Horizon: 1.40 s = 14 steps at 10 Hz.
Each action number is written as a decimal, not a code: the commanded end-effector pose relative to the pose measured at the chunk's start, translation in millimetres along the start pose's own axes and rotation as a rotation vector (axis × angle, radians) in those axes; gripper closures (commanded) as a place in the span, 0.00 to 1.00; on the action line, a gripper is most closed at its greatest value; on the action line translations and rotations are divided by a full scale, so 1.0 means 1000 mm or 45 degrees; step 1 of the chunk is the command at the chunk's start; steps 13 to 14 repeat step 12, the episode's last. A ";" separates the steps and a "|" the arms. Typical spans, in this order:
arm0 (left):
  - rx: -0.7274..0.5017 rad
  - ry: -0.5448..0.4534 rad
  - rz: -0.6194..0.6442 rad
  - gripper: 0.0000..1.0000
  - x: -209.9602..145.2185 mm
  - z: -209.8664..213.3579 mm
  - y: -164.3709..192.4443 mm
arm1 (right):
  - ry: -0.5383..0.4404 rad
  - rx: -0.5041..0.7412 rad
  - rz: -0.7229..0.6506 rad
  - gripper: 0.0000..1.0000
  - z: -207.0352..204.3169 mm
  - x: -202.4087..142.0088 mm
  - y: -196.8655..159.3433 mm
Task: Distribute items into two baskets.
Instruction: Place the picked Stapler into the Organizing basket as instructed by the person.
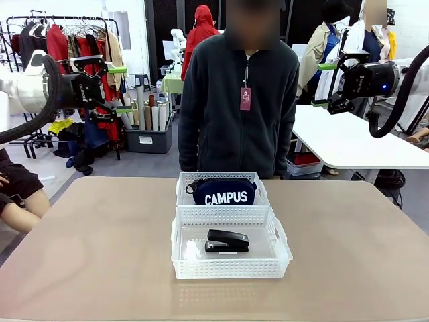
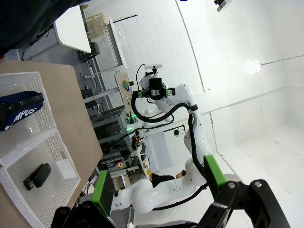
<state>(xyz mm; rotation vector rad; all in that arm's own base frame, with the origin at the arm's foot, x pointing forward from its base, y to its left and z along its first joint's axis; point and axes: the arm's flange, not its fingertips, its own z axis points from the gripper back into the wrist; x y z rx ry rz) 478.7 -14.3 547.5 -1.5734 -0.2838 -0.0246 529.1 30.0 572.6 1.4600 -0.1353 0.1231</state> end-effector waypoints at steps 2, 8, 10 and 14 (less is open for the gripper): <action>-0.001 0.000 -0.002 0.00 0.000 0.000 -0.001 | -0.002 0.004 0.005 0.00 0.000 -0.001 0.002; -0.001 0.000 -0.002 0.00 0.000 0.000 -0.001 | -0.002 0.004 0.005 0.00 0.000 -0.001 0.002; -0.001 0.000 -0.002 0.00 0.000 0.000 -0.001 | -0.002 0.004 0.005 0.00 0.000 -0.001 0.002; -0.001 0.000 -0.002 0.00 0.000 0.000 -0.001 | -0.002 0.004 0.005 0.00 0.000 -0.001 0.002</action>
